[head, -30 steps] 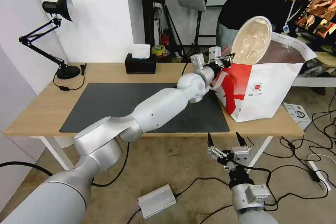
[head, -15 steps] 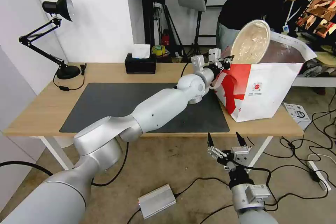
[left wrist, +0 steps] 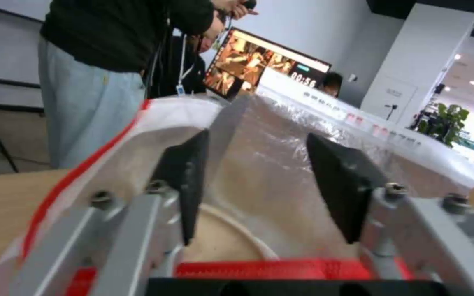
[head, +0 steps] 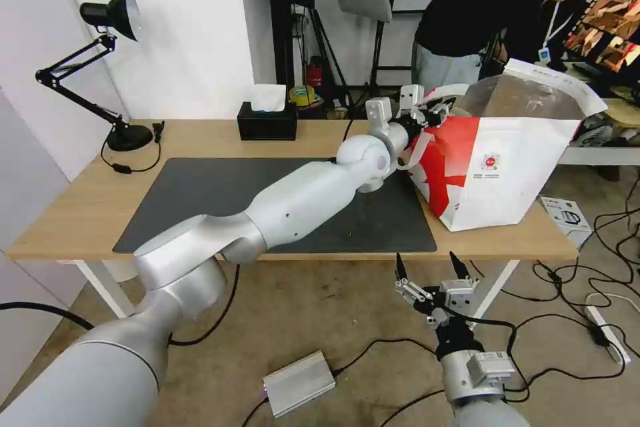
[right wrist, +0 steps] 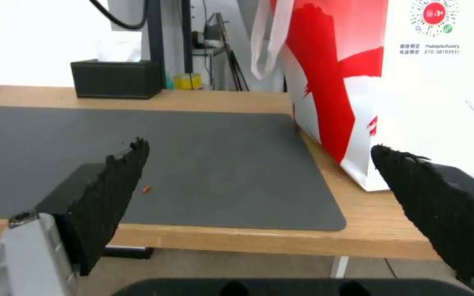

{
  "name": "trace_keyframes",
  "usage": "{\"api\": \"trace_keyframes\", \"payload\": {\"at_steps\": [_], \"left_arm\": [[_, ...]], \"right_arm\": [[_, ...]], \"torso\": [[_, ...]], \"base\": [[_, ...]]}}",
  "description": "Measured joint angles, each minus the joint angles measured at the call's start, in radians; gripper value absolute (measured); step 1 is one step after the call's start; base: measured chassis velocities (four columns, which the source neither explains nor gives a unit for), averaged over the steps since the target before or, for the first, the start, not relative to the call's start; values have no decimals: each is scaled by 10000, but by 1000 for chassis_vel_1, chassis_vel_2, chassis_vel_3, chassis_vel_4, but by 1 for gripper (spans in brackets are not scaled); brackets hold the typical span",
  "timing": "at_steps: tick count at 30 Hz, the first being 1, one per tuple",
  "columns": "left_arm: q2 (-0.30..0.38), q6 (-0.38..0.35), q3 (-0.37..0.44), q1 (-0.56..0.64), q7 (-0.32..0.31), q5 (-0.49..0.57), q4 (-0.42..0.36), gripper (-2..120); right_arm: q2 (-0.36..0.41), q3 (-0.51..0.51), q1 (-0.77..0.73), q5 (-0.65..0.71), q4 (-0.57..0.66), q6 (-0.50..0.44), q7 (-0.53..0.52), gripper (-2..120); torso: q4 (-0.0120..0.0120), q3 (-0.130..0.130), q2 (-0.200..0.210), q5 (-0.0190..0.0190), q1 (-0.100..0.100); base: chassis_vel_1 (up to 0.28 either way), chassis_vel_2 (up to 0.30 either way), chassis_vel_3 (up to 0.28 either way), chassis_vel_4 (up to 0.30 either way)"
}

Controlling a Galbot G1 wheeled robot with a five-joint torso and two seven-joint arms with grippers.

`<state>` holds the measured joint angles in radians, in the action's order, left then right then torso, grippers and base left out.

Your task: Pick up the trash from the table and place it into the takeout bag.

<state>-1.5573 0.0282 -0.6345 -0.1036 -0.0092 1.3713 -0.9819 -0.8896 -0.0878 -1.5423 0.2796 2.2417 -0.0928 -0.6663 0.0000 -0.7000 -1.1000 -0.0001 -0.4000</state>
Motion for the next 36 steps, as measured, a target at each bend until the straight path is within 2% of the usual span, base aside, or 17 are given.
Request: {"api": "trace_keyframes", "payload": {"at_steps": [2, 3, 7, 8, 11, 13, 16, 17, 19, 21, 22, 23, 25, 26, 30, 31, 36], "left_arm": [[-10, 7, 16, -60, -17, 2, -20, 66], [-10, 7, 16, -60, -17, 2, -20, 66], [88, 55, 54, -97, -258, -39, -487, 84], [88, 55, 54, -97, -258, -39, -487, 84], [475, 237, 53, -135, -610, -276, -1135, 97], [537, 277, 55, -137, -642, -326, -1202, 98], [1403, 648, 289, -46, -1067, -734, -2141, 100], [1403, 648, 289, -46, -1067, -734, -2141, 100], [2136, 718, 486, 229, -1405, -888, -3084, 100], [2319, 726, 544, 308, -1552, -947, -3299, 100], [2729, 792, 614, 513, -1886, -1154, -3868, 100], [3037, 966, 613, 668, -2123, -1364, -4241, 100], [3686, 1203, 620, 1019, -2529, -1730, -4936, 100], [3686, 1203, 620, 1019, -2529, -1730, -4936, 100], [4680, 1275, 943, 1873, -3134, -2072, -6086, 100], [4680, 1275, 943, 1873, -3134, -2072, -6086, 100], [5830, 1368, 1901, 3045, -3344, -2378, -7046, 100]], "right_arm": [[0, 0, 0, 0, 0, 0, 0, 100], [0, 0, 0, 0, 0, 0, 0, 100], [0, 0, 0, 0, 0, 0, 0, 100], [0, 0, 0, 0, 0, 0, 0, 100], [0, 0, 0, 0, 0, 0, 0, 100], [0, 0, 0, 0, 0, 0, 0, 100], [0, 0, -1, 0, 0, 0, -1, 100], [0, 0, -1, 0, 0, 0, -1, 100], [0, 0, -1, 0, 0, 0, -1, 100], [0, 0, -1, 0, 0, 0, -1, 100], [0, 0, 0, 0, 0, 0, 0, 100], [0, 0, 0, 0, 0, 0, 0, 100], [0, 0, 0, 0, 0, 0, 0, 100], [0, 0, 0, 0, 0, 0, 0, 100], [0, 0, 0, 0, 0, 0, 0, 100], [0, 0, 0, 0, 0, 0, 0, 100], [0, 0, 0, 0, 0, 0, -1, 100]], "torso": [[-1, 0, 1, 0, 0], [-1, 0, 1, 0, 0], [-1, 0, 0, 0, 0], [-1, 0, 0, 0, 0], [-2, 0, 0, 0, 0], [-2, 0, 0, 0, 0], [-1, 0, 0, 0, 0], [-1, 0, 0, 0, 0], [1, 0, 0, -2, 0], [2, 0, 0, -3, 0], [6, 0, -1, -4, 0], [-1, 0, -2, -3, 0], [0, 1, -1, -2, 0], [0, 1, -1, -2, 0], [2, 0, -2, -4, 1], [2, 0, -2, -4, 1], [2, 0, -1, -5, 0]], "base": [[0, 0, 0, 0], [0, 0, 0, 0], [0, 0, 0, 0], [0, 0, 0, 0], [0, 0, 0, 0], [0, 0, 0, 0], [0, 0, 0, 0], [0, 0, 0, 0], [0, 0, 0, 0], [0, 0, 0, 0], [0, 0, 0, 0], [0, 0, 0, 0], [0, 0, 0, 0], [0, 0, 0, 0], [0, 0, 0, 0], [0, 0, 0, 0], [0, 0, 0, 0]]}}
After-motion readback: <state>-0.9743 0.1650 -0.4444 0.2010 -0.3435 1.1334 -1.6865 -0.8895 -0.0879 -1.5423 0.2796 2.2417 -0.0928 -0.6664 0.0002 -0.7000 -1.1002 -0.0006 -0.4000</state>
